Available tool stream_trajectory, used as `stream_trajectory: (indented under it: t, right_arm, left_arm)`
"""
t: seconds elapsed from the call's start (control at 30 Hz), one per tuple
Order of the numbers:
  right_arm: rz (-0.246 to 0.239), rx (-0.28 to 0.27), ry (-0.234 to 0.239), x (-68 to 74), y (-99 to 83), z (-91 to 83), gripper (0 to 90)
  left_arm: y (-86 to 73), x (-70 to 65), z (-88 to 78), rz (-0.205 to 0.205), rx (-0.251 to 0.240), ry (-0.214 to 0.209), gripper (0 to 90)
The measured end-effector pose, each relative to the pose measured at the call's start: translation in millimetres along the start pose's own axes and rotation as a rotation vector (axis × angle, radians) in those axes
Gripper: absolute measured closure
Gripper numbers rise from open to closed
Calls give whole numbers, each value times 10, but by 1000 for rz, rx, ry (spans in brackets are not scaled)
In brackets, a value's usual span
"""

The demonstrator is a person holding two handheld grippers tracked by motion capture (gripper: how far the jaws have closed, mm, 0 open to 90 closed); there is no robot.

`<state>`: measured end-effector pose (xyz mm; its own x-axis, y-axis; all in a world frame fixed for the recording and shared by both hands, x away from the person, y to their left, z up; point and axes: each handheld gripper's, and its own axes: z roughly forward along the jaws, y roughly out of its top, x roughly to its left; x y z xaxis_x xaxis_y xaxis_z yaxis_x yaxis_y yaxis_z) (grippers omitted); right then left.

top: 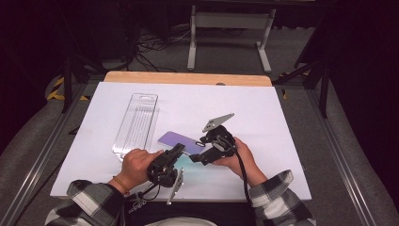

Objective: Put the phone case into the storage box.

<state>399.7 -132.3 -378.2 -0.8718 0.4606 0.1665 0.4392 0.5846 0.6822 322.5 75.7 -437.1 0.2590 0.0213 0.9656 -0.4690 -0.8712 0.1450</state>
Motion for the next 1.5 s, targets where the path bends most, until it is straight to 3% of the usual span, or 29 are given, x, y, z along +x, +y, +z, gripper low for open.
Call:
stream_trajectory:
  t: [0.43,0.67,0.73,1.07,1.37,1.4,1.43,1.5]
  right_arm:
    - [-63,-35,-20,50,3,-59,173]
    - [-123,-46,-54,79,-1,-90,160]
    - [-132,-52,-61,75,-6,-103,157]
    - [-170,-98,-86,59,-64,-248,145]
    - [-175,-116,-119,30,-126,-333,143]
    - [-173,-115,-121,25,-134,-338,144]
    - [-173,-115,-121,25,-134,-338,144]
    - [-167,-107,-149,0,-182,-347,149]
  left_arm:
    - [-43,63,-28,-100,-10,-11,815]
    - [-53,100,-32,-118,-25,-20,816]
    - [-66,115,-41,-147,-29,-29,816]
    - [-109,198,-58,-219,-50,-56,816]
    - [-184,289,-68,-336,-80,-97,816]
    - [-198,304,-67,-368,-89,-108,816]
    - [-198,304,-67,-368,-89,-108,816]
    - [-225,326,-59,-432,-121,-120,816]
